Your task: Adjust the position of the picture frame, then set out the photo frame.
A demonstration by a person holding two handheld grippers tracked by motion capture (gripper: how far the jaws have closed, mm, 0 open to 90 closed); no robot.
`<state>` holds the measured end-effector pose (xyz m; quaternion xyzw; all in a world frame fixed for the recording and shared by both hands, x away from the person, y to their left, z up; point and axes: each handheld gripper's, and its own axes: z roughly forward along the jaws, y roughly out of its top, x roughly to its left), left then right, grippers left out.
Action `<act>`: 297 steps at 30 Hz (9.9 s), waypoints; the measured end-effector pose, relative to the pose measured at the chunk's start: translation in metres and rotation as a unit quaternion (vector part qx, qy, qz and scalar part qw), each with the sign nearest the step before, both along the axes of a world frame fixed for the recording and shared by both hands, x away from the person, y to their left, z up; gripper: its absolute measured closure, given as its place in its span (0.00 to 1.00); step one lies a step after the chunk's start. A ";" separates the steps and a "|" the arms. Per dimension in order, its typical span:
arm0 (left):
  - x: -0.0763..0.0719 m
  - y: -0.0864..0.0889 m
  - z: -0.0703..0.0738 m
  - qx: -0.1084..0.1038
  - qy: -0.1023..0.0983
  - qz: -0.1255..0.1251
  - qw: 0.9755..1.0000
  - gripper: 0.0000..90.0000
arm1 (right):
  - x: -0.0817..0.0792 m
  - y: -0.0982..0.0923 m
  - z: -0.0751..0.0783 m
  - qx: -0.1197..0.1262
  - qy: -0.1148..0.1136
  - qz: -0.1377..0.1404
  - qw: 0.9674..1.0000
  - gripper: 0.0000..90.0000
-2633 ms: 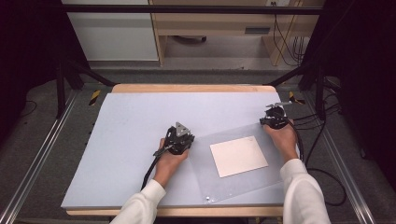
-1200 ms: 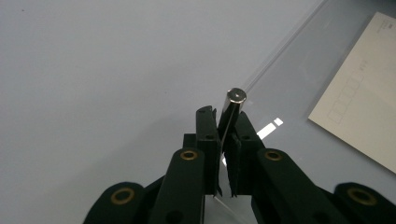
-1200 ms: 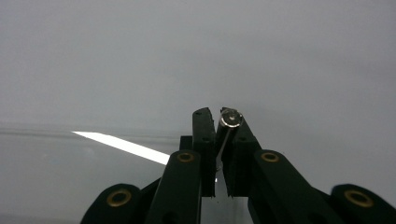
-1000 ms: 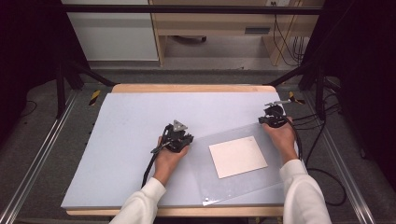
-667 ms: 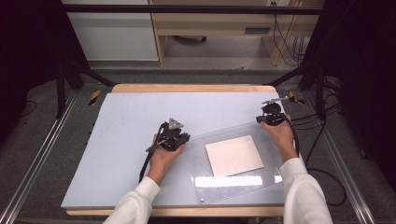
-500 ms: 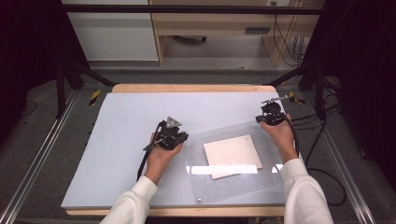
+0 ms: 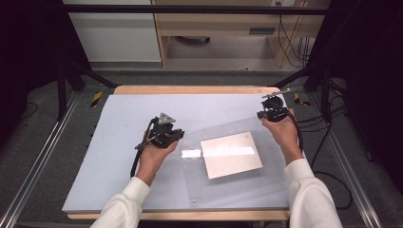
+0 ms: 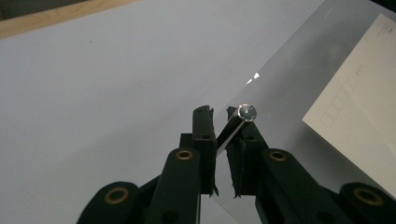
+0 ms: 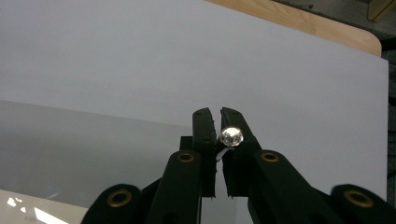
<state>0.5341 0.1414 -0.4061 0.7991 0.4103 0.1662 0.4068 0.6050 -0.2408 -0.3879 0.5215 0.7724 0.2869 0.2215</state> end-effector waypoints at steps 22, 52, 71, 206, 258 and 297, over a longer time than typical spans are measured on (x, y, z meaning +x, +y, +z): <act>0.012 0.060 0.046 0.017 -0.004 0.001 1.000 0.90 | -0.018 0.061 0.042 -0.009 -0.008 -0.002 1.000 0.95; 0.031 0.081 0.003 0.051 0.038 -0.007 0.998 0.90 | -0.031 0.086 -0.015 -0.015 0.043 -0.003 0.999 0.95; 0.039 0.080 -0.026 0.045 0.062 -0.002 0.997 0.90 | -0.032 0.083 -0.042 -0.009 0.060 0.004 0.998 0.95; 0.068 0.085 -0.024 0.034 0.126 0.026 0.991 0.94 | -0.011 0.062 -0.048 0.066 0.068 0.064 0.993 0.94; 0.069 0.082 -0.024 0.037 0.148 0.043 0.987 0.93 | -0.185 0.020 -0.056 0.006 -0.102 0.114 0.988 0.18; 0.076 0.079 -0.023 0.049 0.165 0.045 0.984 0.94 | -0.227 0.031 -0.082 -0.090 -0.062 0.232 0.967 0.30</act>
